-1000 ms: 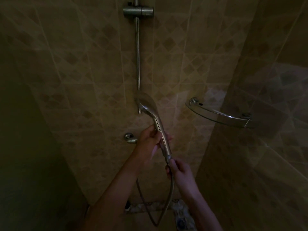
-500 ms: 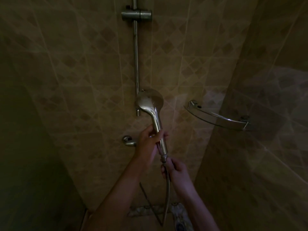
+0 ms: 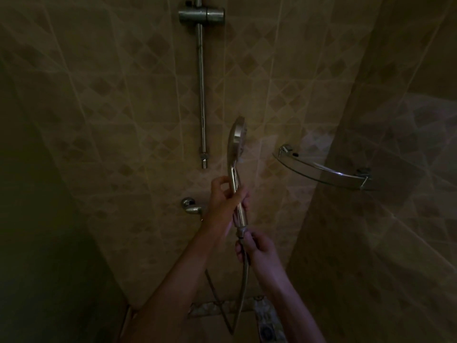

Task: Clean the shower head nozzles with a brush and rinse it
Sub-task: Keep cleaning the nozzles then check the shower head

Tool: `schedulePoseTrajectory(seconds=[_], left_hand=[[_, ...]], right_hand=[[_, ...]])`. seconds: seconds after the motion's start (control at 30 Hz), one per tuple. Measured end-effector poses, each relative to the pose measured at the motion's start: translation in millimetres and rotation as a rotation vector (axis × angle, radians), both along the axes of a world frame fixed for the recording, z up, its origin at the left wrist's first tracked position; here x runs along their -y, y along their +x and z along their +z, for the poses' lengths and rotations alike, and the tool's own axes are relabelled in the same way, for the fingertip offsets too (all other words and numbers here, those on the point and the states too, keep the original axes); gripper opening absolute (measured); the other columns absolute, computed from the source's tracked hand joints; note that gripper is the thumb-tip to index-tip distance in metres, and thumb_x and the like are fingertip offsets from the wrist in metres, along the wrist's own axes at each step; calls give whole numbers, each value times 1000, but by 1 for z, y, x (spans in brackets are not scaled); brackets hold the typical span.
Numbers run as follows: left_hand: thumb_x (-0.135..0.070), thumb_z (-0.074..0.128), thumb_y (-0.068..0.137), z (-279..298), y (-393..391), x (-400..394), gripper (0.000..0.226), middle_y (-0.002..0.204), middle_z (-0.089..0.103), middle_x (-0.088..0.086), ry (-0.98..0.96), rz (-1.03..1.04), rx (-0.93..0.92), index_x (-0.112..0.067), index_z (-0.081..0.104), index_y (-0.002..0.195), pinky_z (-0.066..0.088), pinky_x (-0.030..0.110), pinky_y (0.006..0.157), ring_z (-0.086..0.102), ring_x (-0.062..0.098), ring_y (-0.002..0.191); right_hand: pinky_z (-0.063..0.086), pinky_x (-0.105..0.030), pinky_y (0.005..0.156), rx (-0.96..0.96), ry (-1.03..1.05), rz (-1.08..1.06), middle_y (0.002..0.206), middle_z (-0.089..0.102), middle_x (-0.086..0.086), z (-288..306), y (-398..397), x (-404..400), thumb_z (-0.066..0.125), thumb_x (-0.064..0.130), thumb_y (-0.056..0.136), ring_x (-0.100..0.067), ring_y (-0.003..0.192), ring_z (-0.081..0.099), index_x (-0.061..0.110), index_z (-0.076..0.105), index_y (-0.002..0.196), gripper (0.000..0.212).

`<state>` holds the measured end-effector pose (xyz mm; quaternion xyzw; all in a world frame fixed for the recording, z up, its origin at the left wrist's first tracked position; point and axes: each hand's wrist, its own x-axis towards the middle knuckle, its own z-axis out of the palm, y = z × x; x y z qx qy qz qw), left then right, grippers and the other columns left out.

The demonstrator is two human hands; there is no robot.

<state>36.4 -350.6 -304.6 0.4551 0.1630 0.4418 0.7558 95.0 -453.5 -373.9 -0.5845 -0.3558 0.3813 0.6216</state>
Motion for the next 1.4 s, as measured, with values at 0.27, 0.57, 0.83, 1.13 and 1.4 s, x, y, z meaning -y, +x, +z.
schedulePoseTrajectory(seconds=[0.27,0.57,0.83,1.13,1.4], left_hand=[[-3,45,96,-2,-1,-6,15,84,68,16,-44,8,-20,0,59,99,57,28,73,66,23,79],[-49,49,91,4,8,2,40,78,68,13,-102,119,-48,-14,43,110,47,25,51,57,15,54],[-10,57,91,0,-3,-8,7,75,64,11,-26,125,-97,-3,59,91,48,22,55,59,17,66],[-48,68,79,1,2,-10,41,66,56,-1,-46,-14,-106,-8,61,87,45,23,63,53,11,66],[-8,73,79,2,7,-10,7,69,62,-2,-4,55,-101,-9,70,86,46,20,59,56,8,64]], right_hand=[[46,-26,62,-15,-2,-5,67,61,1,4,-5,3,42,19,102,-14,66,56,11,63,106,23],[45,-26,62,3,23,3,67,60,3,11,-7,5,40,22,103,-12,65,54,15,65,102,27],[44,-24,60,-24,21,7,68,56,-2,16,-9,5,39,16,103,-10,64,53,8,62,106,24],[45,-24,60,20,-1,29,65,58,2,15,-8,7,37,18,104,-10,63,53,6,61,106,26],[43,-24,59,-7,33,4,66,54,-1,27,-8,7,38,14,103,-10,62,51,10,59,104,22]])
